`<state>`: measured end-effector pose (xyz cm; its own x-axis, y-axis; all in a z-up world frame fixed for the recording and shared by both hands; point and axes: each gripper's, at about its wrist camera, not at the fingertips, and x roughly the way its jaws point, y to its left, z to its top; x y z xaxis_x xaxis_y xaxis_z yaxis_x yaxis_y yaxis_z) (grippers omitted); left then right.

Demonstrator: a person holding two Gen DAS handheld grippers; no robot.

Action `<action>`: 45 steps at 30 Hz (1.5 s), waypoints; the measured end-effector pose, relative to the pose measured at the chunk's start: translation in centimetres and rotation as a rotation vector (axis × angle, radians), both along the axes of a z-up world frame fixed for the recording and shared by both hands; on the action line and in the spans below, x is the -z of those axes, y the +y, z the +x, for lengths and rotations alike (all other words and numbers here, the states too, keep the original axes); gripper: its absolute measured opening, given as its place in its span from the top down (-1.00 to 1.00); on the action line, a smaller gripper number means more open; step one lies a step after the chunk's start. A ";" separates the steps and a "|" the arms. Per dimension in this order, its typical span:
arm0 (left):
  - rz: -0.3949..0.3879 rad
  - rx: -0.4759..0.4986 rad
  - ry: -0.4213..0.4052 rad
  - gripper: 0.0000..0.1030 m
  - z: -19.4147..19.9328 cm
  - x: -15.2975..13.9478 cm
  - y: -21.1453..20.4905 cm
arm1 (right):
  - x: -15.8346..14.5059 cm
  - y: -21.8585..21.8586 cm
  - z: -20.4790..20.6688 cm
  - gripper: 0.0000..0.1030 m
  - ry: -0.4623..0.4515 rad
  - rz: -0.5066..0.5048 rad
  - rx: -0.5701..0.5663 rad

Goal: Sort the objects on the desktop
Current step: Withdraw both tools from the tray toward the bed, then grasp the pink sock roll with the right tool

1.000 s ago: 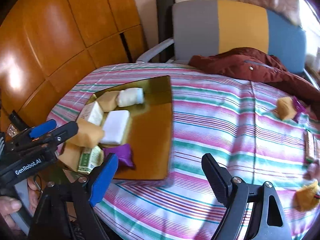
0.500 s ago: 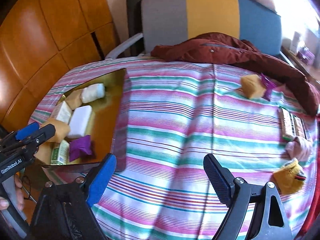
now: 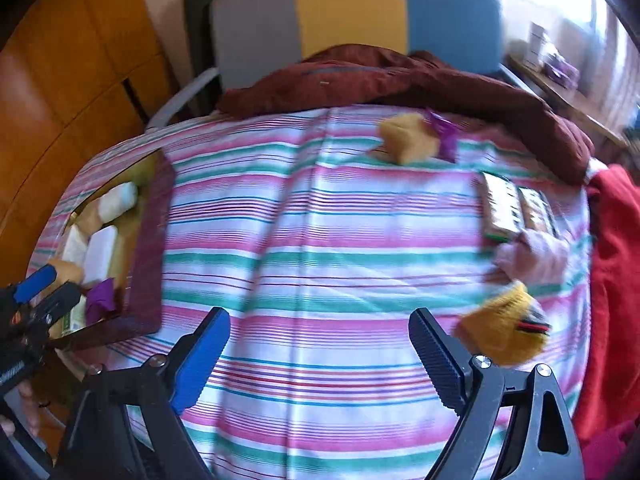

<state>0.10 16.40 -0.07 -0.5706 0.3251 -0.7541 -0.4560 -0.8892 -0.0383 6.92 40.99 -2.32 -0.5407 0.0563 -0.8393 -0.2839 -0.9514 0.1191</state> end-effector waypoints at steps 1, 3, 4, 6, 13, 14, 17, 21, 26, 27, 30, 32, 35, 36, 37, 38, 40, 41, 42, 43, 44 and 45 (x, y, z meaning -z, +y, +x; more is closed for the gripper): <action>0.003 0.015 -0.005 -0.57 0.1 0.1 0.4 | 0.0 0.7 0.3 -0.78 -0.004 0.000 0.017; 0.006 0.045 -0.017 -0.57 0.3 0.2 1.4 | -0.1 2.5 1.1 -0.78 -0.006 -0.004 0.058; 0.006 0.058 -0.020 -0.57 0.5 0.3 1.8 | -0.2 3.4 1.5 -0.78 -0.008 -0.012 0.079; -0.001 0.091 -0.024 -0.57 0.9 0.5 2.9 | -0.3 5.5 2.4 -0.78 -0.005 -0.027 0.128; -0.016 0.179 -0.041 -0.57 1.9 1.1 6.0 | -0.8 12.5 6.1 -0.78 0.011 -0.062 0.323; -0.020 0.193 -0.042 -0.57 2.0 1.2 6.6 | -0.8 13.4 6.6 -0.78 0.014 -0.073 0.351; -0.018 0.225 -0.072 -0.57 2.2 1.7 7.8 | -0.7 15.7 8.0 -0.78 0.017 -0.101 0.421; -0.021 0.266 -0.100 -0.57 2.5 2.3 9.7 | -0.4 18.1 9.3 -0.78 0.032 -0.151 0.488; -0.014 0.327 -0.120 -0.57 3.0 2.7 12.4 | 0.4 19.9 9.2 -0.78 0.044 -0.191 0.514; -0.011 0.338 -0.122 -0.57 3.1 2.7 12.9 | 0.5 20.2 9.0 -0.78 0.046 -0.194 0.516; -0.005 0.364 -0.141 -0.55 3.2 2.9 14.3 | 0.7 20.9 7.7 -0.78 0.067 -0.203 0.510; -0.008 0.368 -0.146 -0.55 3.2 3.2 15.0 | 0.9 21.2 6.5 -0.78 0.061 -0.180 0.486; -0.011 0.357 -0.173 -0.55 2.9 3.8 15.3 | 1.6 21.4 4.5 -0.87 0.043 -0.104 0.435; -0.010 0.351 -0.181 -0.55 2.8 4.0 15.2 | 1.9 21.4 3.9 -0.87 0.043 -0.082 0.412; -0.012 0.341 -0.190 -0.54 2.6 4.2 15.2 | 2.4 21.4 3.4 -0.88 0.041 -0.068 0.400; -0.012 0.338 -0.199 -0.54 2.4 4.4 15.2 | 2.9 21.6 2.8 -0.89 0.033 -0.065 0.388; -0.008 0.335 -0.212 -0.54 2.1 4.6 15.3 | 3.9 21.7 1.9 -0.89 0.011 -0.075 0.356; -0.003 0.336 -0.215 -0.54 1.9 4.6 15.4 | 4.3 21.6 1.5 -0.89 -0.003 -0.071 0.353; -0.001 0.339 -0.219 -0.54 1.8 4.7 15.6 | 4.4 21.7 1.2 -0.89 -0.009 -0.067 0.350; -0.001 0.343 -0.224 -0.54 1.7 4.8 15.8 | 4.6 21.7 0.9 -0.89 -0.011 -0.069 0.342; -0.002 0.347 -0.227 -0.54 1.6 4.9 16.2 | 4.7 21.7 0.6 -0.89 -0.013 -0.073 0.337; 0.000 0.351 -0.228 -0.54 1.5 4.9 16.4 | 4.9 21.7 0.4 -0.89 -0.017 -0.077 0.332</action>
